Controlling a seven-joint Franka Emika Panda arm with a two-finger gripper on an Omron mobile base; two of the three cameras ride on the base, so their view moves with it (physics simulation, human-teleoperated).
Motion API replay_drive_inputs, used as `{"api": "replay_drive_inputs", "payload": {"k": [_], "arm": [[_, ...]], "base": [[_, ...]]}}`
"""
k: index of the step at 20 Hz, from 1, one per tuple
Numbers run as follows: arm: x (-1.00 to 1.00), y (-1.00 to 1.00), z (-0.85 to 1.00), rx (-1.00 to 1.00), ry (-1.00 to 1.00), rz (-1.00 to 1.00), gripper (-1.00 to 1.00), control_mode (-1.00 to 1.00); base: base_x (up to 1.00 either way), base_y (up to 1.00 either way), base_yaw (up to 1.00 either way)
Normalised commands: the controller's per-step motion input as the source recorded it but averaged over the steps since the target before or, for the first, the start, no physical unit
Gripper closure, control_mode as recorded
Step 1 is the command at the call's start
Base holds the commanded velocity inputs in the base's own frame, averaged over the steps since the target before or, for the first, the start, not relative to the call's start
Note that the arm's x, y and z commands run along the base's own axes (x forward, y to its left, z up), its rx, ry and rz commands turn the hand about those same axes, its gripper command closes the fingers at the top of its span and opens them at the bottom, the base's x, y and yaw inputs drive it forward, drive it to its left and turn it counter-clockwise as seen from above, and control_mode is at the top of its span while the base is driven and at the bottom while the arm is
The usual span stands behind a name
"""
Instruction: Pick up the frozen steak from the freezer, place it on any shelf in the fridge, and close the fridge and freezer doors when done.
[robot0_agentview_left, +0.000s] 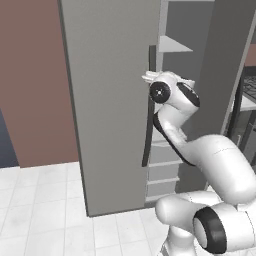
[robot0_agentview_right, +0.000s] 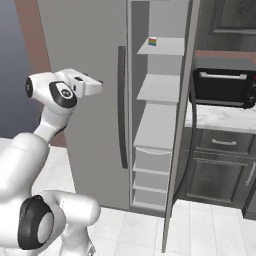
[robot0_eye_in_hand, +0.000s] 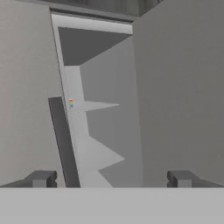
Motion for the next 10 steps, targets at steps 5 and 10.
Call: {"api": "replay_drive_inputs", "payload": {"k": [5,10], "arm": [[-1.0,-0.01,-0.06,0.01,-0.03,0.01,-1.0,-1.0],[-1.0,-0.14,0.03,0.06,0.0,0.03,-1.0,-1.0]], "base": [[0.0,0.0,0.0],[0.0,0.0,0.0]]}}
